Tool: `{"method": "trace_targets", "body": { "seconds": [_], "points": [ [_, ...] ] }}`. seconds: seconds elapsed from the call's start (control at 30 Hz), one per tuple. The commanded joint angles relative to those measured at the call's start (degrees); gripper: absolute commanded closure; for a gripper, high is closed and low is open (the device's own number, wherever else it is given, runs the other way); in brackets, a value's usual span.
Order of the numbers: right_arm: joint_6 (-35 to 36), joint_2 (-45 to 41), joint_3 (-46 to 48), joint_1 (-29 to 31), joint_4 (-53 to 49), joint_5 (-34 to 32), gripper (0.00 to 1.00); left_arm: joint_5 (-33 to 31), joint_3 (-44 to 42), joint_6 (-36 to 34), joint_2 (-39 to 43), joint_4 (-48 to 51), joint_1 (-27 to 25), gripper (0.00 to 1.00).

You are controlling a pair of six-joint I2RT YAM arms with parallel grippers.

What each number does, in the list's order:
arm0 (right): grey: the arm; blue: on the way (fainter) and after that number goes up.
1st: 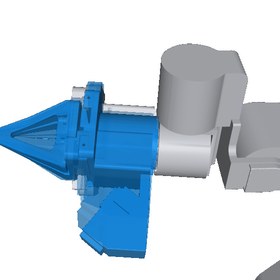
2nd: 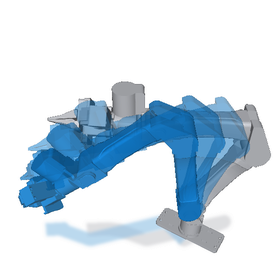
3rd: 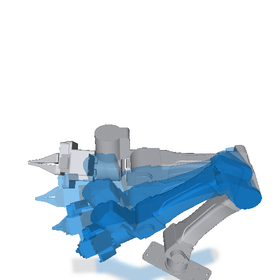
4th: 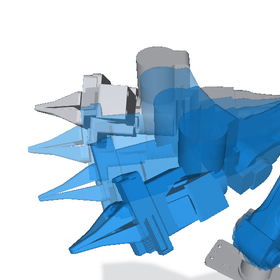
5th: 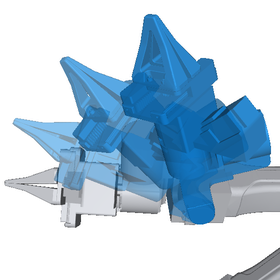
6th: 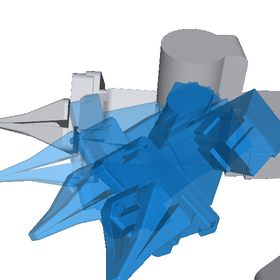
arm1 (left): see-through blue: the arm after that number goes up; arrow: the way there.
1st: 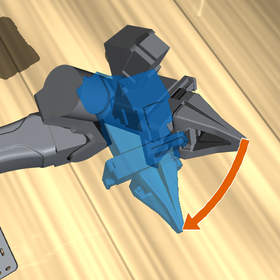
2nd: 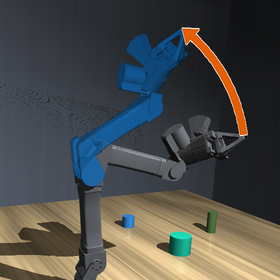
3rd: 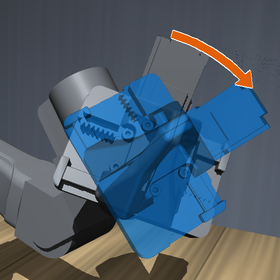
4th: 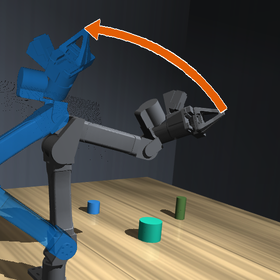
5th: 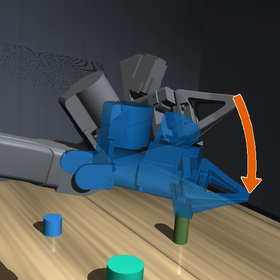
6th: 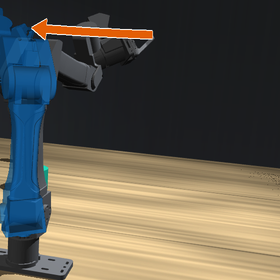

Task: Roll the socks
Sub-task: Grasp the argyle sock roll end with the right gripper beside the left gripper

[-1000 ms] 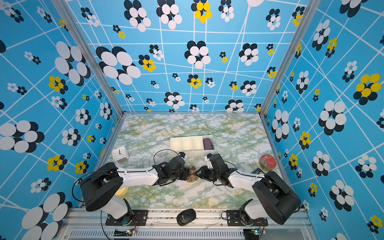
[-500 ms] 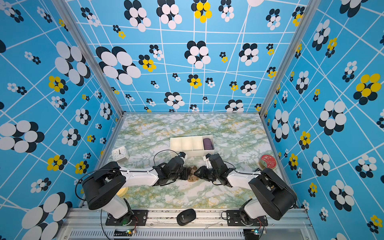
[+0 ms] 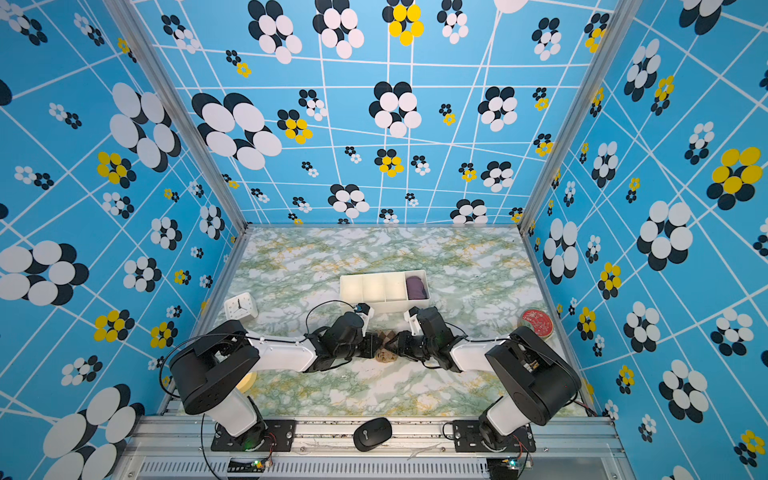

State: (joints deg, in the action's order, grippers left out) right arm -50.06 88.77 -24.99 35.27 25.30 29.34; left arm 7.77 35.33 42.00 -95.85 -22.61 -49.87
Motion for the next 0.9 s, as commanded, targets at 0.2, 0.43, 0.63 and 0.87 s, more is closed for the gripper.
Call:
{"method": "trace_targets", "body": {
  "seconds": [0.2, 0.43, 0.63, 0.87],
  "points": [
    [-0.9, 0.9, 1.2, 0.1, 1.9, 0.4, 0.58, 1.9, -3.1, 0.6, -6.7, 11.5, -0.1, 1.0],
    [-1.6, 1.1, 0.4, 0.0, 3.6, 0.3, 0.59, 3.0, -3.2, 1.2, -8.1, 9.8, -0.1, 1.0],
    [-2.3, 1.3, -0.1, 0.1, 5.0, -0.3, 0.58, 3.6, -3.3, 1.2, -8.6, 9.3, -0.1, 1.0],
    [-3.3, 1.8, -0.6, 0.1, 6.5, -1.1, 0.59, 4.2, -3.2, 1.4, -9.3, 8.5, -0.1, 1.0]
  ]
}}
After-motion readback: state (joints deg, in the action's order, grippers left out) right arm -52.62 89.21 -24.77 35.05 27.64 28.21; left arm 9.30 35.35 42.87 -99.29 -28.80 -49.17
